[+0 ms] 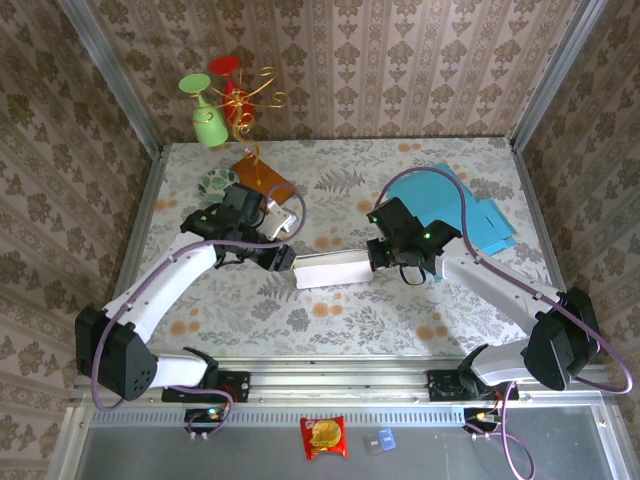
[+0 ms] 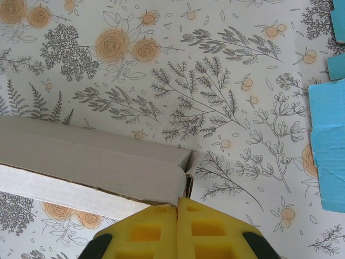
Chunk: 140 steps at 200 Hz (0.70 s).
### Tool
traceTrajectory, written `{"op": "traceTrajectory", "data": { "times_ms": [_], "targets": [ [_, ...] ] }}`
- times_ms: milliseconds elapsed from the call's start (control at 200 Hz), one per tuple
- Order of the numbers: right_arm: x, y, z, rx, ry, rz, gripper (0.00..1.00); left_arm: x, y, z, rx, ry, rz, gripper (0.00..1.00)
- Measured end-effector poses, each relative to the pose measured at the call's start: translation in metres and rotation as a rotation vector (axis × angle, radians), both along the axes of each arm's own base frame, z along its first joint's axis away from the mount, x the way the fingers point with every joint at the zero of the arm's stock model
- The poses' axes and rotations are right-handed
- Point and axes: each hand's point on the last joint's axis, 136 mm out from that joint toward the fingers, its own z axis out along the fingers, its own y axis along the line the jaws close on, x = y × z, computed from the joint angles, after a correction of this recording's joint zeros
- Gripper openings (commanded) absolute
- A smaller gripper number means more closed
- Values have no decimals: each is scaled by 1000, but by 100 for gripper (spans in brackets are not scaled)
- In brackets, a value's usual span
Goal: Fold the paper box
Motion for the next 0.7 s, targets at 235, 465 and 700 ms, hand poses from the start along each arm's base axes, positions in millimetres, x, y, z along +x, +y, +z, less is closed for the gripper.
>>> {"op": "traceTrajectory", "data": {
  "times_ms": [235,465,700],
  "targets": [
    [0,0,0,4,2,-1,0,0,1,-3,27,6,32,31],
    [0,1,0,4,2,-1,0,-1,-3,-11,54,20,33,27],
    [0,1,0,5,2,-1,0,1,-4,-13,67,17,47,19]
  ]
}}
